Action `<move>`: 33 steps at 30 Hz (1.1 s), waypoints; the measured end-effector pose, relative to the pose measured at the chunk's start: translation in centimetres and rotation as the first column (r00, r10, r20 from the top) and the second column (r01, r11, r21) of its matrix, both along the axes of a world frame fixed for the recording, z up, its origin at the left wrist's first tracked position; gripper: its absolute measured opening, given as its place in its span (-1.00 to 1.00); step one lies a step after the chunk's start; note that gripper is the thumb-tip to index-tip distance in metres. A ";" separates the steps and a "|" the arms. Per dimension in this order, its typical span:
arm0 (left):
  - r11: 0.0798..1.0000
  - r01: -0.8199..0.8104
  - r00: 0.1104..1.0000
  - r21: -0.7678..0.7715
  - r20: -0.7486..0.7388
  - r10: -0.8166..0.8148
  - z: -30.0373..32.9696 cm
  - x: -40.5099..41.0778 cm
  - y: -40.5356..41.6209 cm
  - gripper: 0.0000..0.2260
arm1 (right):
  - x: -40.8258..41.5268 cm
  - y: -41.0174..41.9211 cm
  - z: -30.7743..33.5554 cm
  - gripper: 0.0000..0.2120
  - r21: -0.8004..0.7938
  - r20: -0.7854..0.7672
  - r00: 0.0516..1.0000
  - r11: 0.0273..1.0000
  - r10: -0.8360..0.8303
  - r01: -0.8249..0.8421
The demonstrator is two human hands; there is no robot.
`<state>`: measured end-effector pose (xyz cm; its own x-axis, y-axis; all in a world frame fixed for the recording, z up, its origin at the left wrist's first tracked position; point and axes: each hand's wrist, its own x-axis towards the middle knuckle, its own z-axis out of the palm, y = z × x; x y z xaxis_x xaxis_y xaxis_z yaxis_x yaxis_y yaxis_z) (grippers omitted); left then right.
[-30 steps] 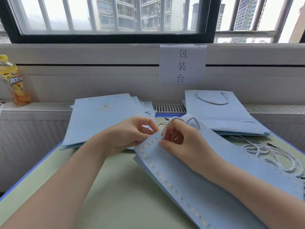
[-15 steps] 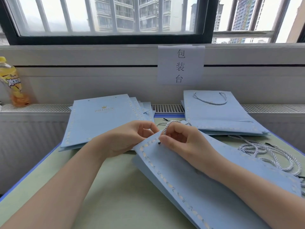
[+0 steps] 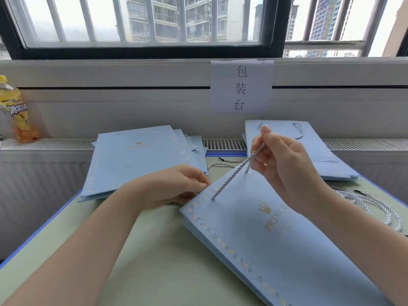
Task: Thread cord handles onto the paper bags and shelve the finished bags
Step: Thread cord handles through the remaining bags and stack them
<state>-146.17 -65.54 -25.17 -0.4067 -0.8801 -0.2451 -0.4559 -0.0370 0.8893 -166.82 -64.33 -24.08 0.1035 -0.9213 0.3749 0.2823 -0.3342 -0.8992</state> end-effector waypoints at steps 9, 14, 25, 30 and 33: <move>0.995 0.061 0.998 -0.072 0.006 -0.061 0.5 -0.9 0.6 -0.88 | -0.9 -0.2 0.7 -0.52 -0.047 0.078 0.977 0.978 -0.199 0.203; 0.988 -0.106 0.930 -0.109 -0.361 0.059 1.5 -1.0 1.2 -0.85 | -1.9 -0.6 0.9 -0.67 -0.103 0.200 0.837 0.839 -0.509 0.535; 0.880 -0.403 0.756 -0.250 -0.634 0.166 3.2 0.3 0.8 -0.78 | -2.8 -1.8 0.0 -0.94 -0.302 0.001 0.742 0.707 -0.671 0.640; 0.845 -0.512 0.620 -0.154 -0.747 0.239 3.0 1.8 0.0 -0.78 | -3.4 -2.3 -0.1 -0.88 -0.483 -0.177 0.583 0.586 -0.793 0.651; 0.804 -0.590 0.518 -0.082 -0.801 0.298 2.7 2.3 -0.6 -0.79 | -4.1 -3.1 -0.6 -0.66 -0.476 -0.332 0.444 0.554 -0.832 0.683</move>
<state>-143.88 -66.10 -22.48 0.1562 -0.9548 0.2529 0.3366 0.2922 0.8952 -170.88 -67.40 -24.64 -0.3652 -0.6026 0.7096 -0.6249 -0.4064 -0.6667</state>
